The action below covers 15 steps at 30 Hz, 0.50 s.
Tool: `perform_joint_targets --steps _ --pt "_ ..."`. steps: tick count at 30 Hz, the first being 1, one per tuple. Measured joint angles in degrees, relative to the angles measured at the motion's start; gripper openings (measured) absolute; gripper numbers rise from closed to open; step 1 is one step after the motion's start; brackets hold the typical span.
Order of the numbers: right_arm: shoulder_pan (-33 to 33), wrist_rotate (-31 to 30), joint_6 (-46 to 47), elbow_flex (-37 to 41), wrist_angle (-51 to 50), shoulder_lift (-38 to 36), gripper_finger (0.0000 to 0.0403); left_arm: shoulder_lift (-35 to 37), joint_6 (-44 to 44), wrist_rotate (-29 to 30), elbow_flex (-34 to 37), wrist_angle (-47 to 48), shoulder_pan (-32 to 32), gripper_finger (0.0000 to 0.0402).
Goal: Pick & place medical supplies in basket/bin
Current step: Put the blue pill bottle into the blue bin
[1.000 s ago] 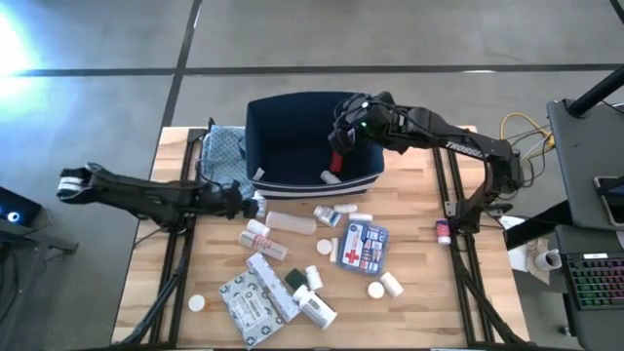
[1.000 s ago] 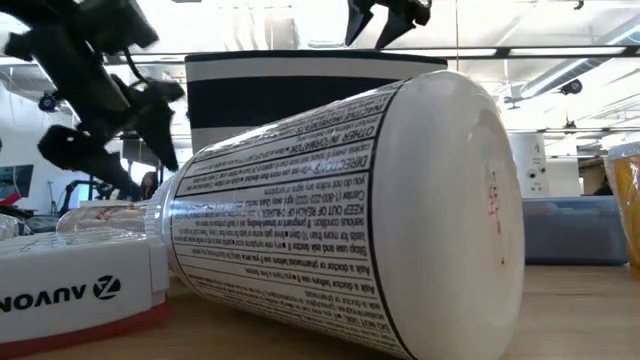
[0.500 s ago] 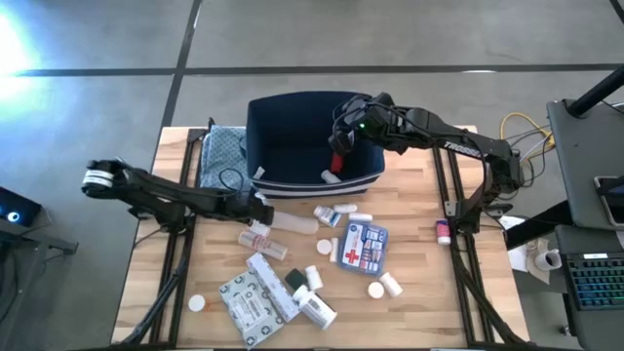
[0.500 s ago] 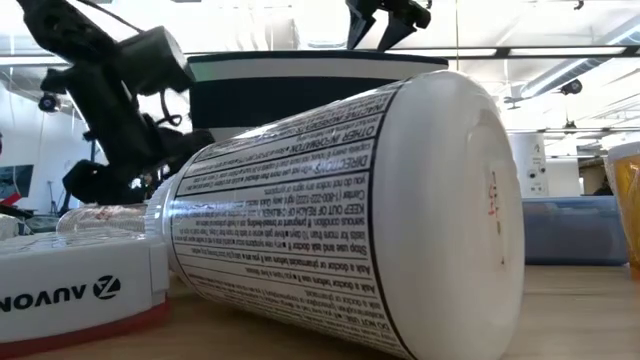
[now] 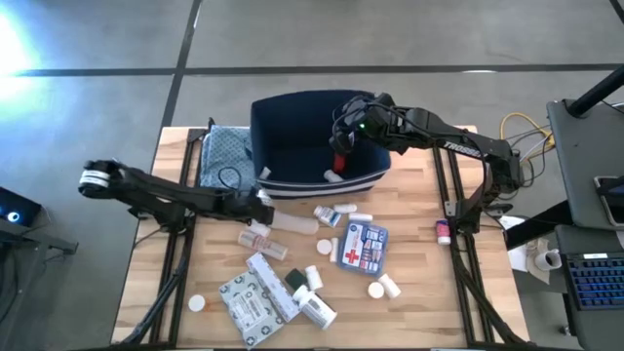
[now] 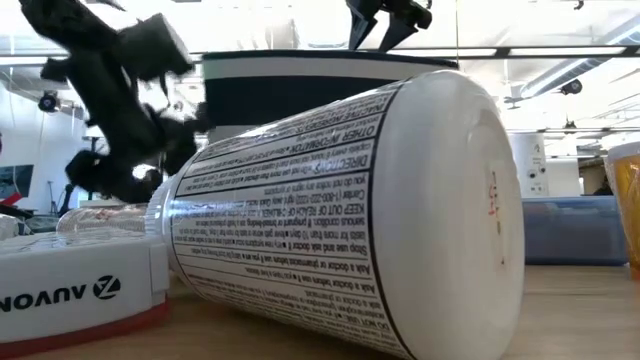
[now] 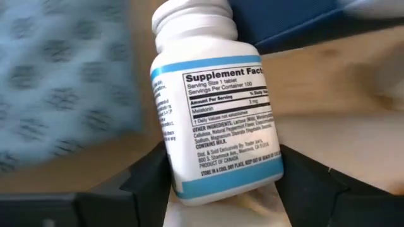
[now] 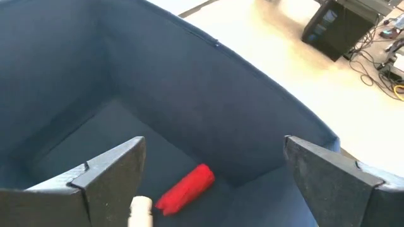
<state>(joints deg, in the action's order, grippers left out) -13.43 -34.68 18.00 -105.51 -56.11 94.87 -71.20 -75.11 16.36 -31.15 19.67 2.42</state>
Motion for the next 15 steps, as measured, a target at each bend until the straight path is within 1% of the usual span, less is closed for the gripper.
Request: perform_joint_targets --steps 2,6,8,10,11,13,15 --pt "0.0 0.0 0.0 0.0 -0.6 0.0 0.0368 3.5 1.0 -1.6 -1.2 2.8 2.0 0.0230" --pt "0.0 0.2 -0.3 0.0 -0.9 0.0 0.0368 11.3 1.0 -5.0 -4.6 14.8 6.9 0.0235" --pt "0.0 0.2 -0.9 0.0 -0.9 0.0 0.0368 15.4 0.4 -4.5 -7.2 20.1 9.8 0.0234" --pt "0.0 0.2 -1.3 0.0 -0.8 0.0 0.0368 19.5 1.9 -0.3 -9.9 20.9 13.1 0.0233" --pt "0.0 0.2 -1.4 0.0 -0.7 0.0 0.0368 21.5 3.3 3.5 -11.6 20.2 14.8 0.0233" --pt "0.0 0.2 -1.5 0.0 -0.7 0.0 0.0368 24.8 7.0 13.2 -15.3 17.9 18.3 0.0233" --pt "0.0 0.2 -1.5 0.0 -0.7 0.0 0.0368 26.7 13.3 23.4 -18.7 14.4 20.9 0.0233"
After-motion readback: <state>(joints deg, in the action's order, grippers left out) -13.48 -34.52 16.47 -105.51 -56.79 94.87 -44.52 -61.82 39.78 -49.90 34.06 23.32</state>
